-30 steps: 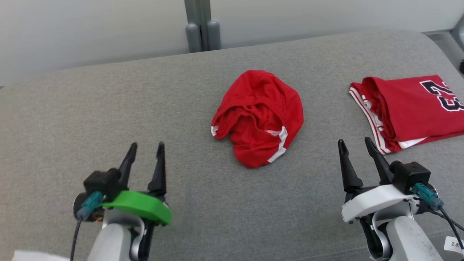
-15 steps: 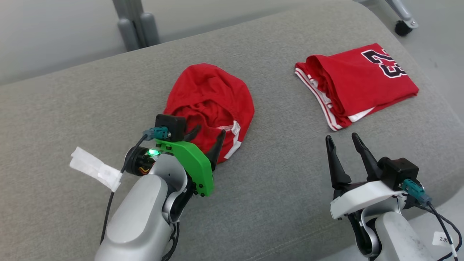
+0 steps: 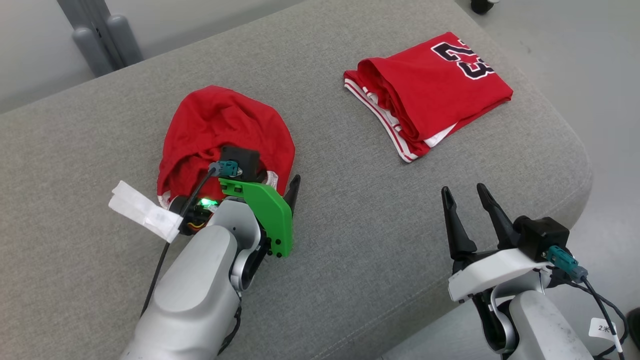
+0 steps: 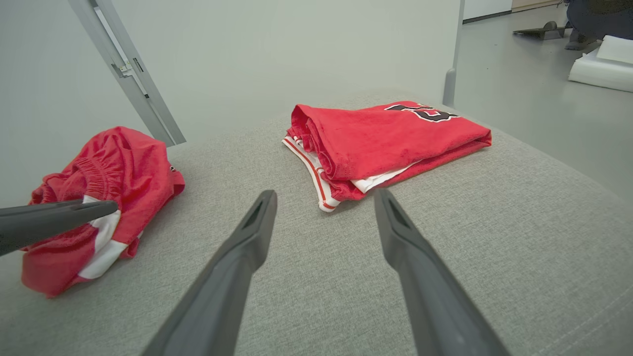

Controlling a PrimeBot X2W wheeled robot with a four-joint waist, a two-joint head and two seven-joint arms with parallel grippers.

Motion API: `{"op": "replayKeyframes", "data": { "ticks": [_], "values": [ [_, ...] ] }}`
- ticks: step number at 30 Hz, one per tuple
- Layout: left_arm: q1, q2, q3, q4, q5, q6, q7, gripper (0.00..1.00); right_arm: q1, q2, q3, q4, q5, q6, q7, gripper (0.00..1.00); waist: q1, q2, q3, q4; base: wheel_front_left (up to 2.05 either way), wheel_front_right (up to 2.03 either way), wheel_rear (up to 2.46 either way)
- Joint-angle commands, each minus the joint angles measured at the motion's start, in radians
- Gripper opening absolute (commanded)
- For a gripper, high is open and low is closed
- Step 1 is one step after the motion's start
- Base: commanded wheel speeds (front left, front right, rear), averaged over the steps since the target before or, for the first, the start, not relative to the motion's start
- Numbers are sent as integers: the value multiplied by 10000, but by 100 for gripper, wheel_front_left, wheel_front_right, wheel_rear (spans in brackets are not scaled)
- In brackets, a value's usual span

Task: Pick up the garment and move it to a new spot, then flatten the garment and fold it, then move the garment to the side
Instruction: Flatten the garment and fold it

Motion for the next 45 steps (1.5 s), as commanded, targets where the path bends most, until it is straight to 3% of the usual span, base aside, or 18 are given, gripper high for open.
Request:
{"op": "replayKeyframes", "data": {
  "ticks": [1,3,4,5,6,16,24,30,34,45],
  "values": [
    [-226,62,-43,134,70,117,41,100,-106,27,-20,31,23,-3,-74,100,0,-1,32,-41,0,0,0],
    [-255,63,-67,339,29,145,125,100,-124,34,-28,31,12,-3,-84,100,0,-1,34,-18,0,0,0],
    [-290,63,-92,403,27,138,133,71,-131,35,-25,32,6,-3,-88,100,0,-1,36,-5,0,0,0],
    [-351,61,-106,485,33,151,111,32,-147,34,-17,32,5,-3,-90,100,0,-1,44,14,0,0,0],
    [-398,60,-122,571,33,149,94,0,-173,36,1,27,14,-3,-82,100,0,-1,58,29,0,0,0],
    [-937,57,-140,1007,-263,-61,-698,0,-319,56,-49,-39,57,-3,-85,100,0,-1,111,138,0,0,0],
    [-2326,51,-387,-1016,-2245,-549,-2046,0,-65,58,-266,-82,-145,-3,-85,100,0,-1,-98,578,0,0,0],
    [-3093,57,-658,-2117,-3055,-336,-2732,0,-106,58,-241,-81,-151,-3,-84,100,0,-1,-303,866,0,0,0],
    [-2387,127,-807,-2393,-3362,-251,-2799,0,59,49,-365,-75,-159,-3,-84,100,0,-1,-369,1315,0,0,0],
    [1452,2642,-1309,-2409,-3120,721,-1924,0,96,-38,-368,-158,-258,-3,-71,100,0,-1,-335,2653,0,0,0]
  ]
}}
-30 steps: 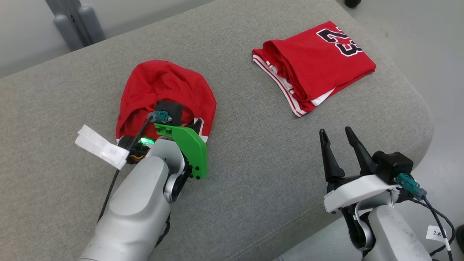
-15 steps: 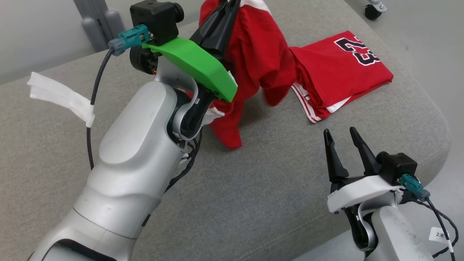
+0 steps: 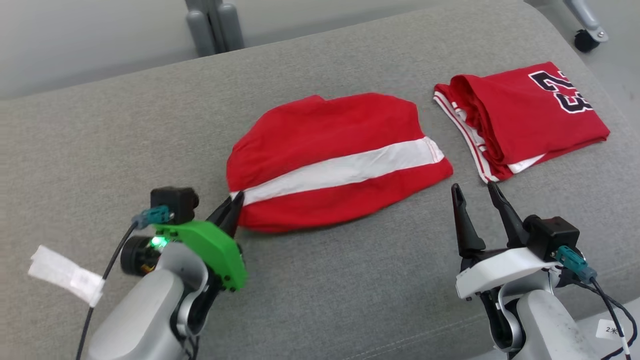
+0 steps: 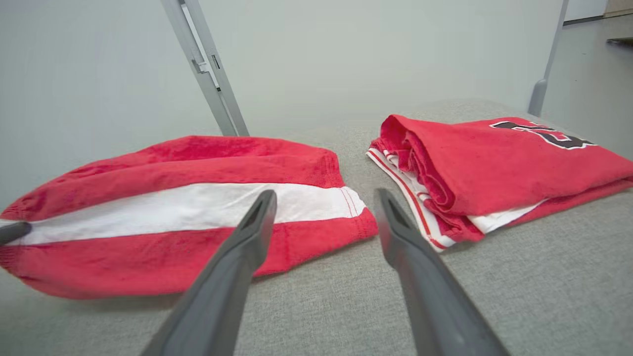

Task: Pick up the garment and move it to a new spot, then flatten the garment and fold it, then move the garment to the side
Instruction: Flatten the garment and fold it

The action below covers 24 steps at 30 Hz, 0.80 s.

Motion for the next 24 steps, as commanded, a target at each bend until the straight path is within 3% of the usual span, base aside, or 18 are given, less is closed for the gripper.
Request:
{"op": "replayKeyframes", "data": {
  "ticks": [1,11,12,13,14,24],
  "values": [
    [262,228,41,16,82,129,-12,0,3,-58,15,-18,-58,-3,-19,100,0,0,8,491,0,0,0],
    [970,581,209,360,349,708,-889,0,-36,-128,69,65,-68,-3,43,100,0,0,-176,1128,0,0,0],
    [982,538,180,477,440,719,-1054,19,-15,-128,60,70,-75,-3,59,100,0,0,-218,1171,0,0,0],
    [995,495,181,541,500,734,-1218,93,1,-131,68,76,-81,-3,76,100,0,0,-249,1196,0,0,0],
    [1024,414,193,625,534,722,-1425,100,22,-147,56,81,-83,-3,90,100,0,0,-298,1231,0,0,0],
    [1795,-149,1102,718,266,256,-2867,100,232,-291,-113,-97,-106,-3,203,100,0,0,-768,1445,0,0,0]
  ]
}}
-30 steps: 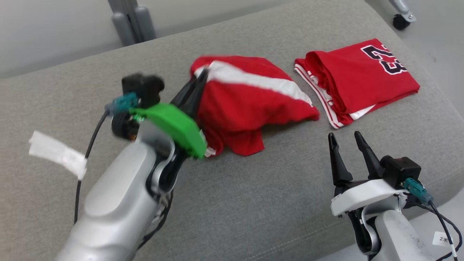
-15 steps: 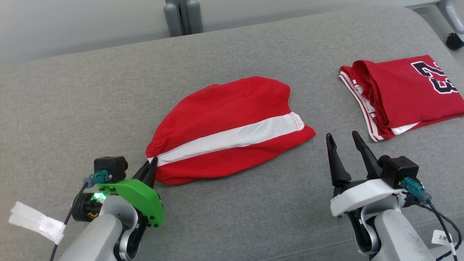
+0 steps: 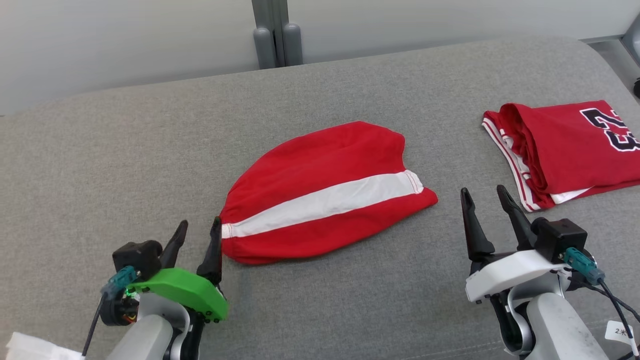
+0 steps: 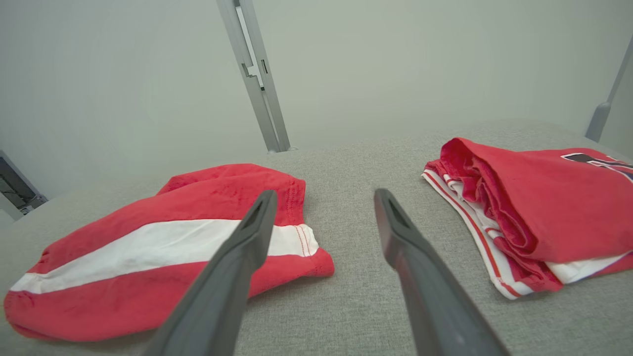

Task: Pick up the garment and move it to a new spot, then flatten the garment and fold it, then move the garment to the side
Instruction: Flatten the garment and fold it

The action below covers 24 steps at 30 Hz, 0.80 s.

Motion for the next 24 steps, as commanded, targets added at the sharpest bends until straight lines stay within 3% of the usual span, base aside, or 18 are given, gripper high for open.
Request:
{"op": "replayKeyframes", "data": {
  "ticks": [1,4,9,14,24],
  "values": [
    [256,-32,282,-168,128,-47,-72,100,111,-66,-53,-85,-59,-3,30,100,0,0,-113,86,0,0,0],
    [692,-273,1536,-1242,968,2,-81,100,215,-156,-199,-189,-93,-3,88,100,0,0,-194,215,0,0,0],
    [1553,-892,3075,-2468,2663,-419,-79,100,295,-242,-407,-341,-146,-3,212,100,0,0,-364,401,0,0,0],
    [2214,-1619,4306,-2817,3956,-886,-80,100,311,-312,-429,-302,-171,-3,312,100,0,0,-565,531,0,0,0],
    [2773,-2148,5470,-2475,5269,-1685,-82,100,124,-503,-213,160,-56,-3,394,100,0,0,-855,609,0,0,0]
  ]
}}
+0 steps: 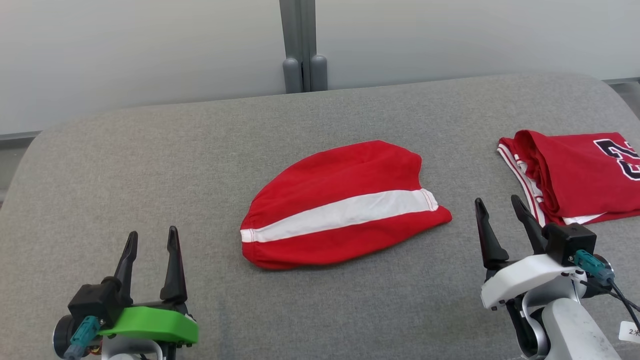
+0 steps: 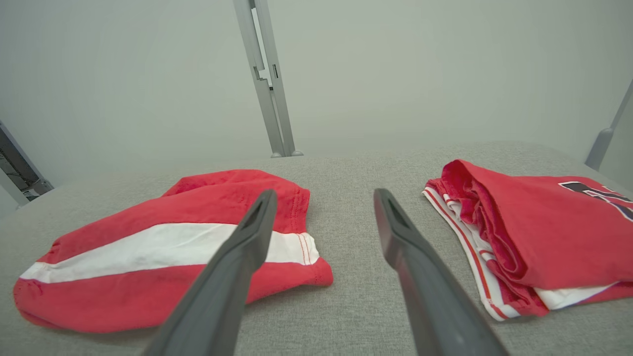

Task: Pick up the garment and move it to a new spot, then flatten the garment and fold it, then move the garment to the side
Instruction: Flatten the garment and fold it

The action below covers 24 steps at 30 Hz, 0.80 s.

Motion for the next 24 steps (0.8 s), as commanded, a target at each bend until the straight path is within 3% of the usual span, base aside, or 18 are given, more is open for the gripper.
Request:
{"op": "replayKeyframes", "data": {
  "ticks": [1,11,24],
  "values": [
    [157,-48,114,67,171,-91,-24,100,-93,-71,29,83,76,-3,-10,100,0,0,-30,8,0,0,0],
    [169,-191,380,471,368,-337,-25,100,-93,-76,38,429,176,-3,-129,100,0,0,-78,38,0,0,0],
    [-123,-226,50,1208,202,-412,-13,100,-249,-94,119,549,197,-3,-5,100,0,0,90,53,0,0,0]
  ]
}}
